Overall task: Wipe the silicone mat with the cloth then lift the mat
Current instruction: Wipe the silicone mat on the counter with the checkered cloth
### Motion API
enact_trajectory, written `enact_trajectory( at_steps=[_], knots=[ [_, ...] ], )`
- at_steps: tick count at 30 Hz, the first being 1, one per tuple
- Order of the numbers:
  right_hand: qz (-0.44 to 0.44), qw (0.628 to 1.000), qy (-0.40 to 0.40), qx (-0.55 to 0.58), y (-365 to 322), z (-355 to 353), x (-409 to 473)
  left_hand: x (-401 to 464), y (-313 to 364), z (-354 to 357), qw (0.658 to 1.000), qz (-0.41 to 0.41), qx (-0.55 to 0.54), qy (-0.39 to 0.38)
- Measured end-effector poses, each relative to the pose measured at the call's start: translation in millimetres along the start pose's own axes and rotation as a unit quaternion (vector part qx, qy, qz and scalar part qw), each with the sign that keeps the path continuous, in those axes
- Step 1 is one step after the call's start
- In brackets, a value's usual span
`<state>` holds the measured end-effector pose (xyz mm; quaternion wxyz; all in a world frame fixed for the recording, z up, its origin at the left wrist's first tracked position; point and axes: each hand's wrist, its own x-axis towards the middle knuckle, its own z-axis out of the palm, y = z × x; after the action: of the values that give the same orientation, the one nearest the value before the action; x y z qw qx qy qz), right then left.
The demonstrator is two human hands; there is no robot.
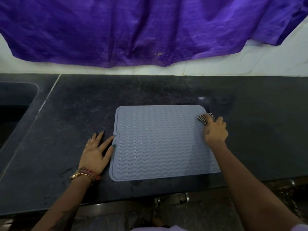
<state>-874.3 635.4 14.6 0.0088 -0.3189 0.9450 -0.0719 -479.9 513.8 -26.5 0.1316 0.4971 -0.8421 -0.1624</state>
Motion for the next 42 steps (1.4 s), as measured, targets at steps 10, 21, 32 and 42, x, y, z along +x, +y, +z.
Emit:
enact_trajectory(
  at_steps=[10,21,32,42],
  knots=[
    [-0.107,0.977,0.021,0.185,-109,-2,-105,-1,2,-3,1.000,-0.001,-0.021,0.001],
    [-0.315,0.938,-0.082,0.120,-214,33,-187,-2,2,-4,0.999,0.009,-0.042,0.006],
    [-0.200,0.979,-0.010,0.049,-123,33,-131,-1,-2,1,1.000,0.016,0.022,-0.010],
    [-0.027,0.999,0.016,-0.008,9,1,-72,-3,2,-1,1.000,0.016,0.020,-0.010]
  ],
)
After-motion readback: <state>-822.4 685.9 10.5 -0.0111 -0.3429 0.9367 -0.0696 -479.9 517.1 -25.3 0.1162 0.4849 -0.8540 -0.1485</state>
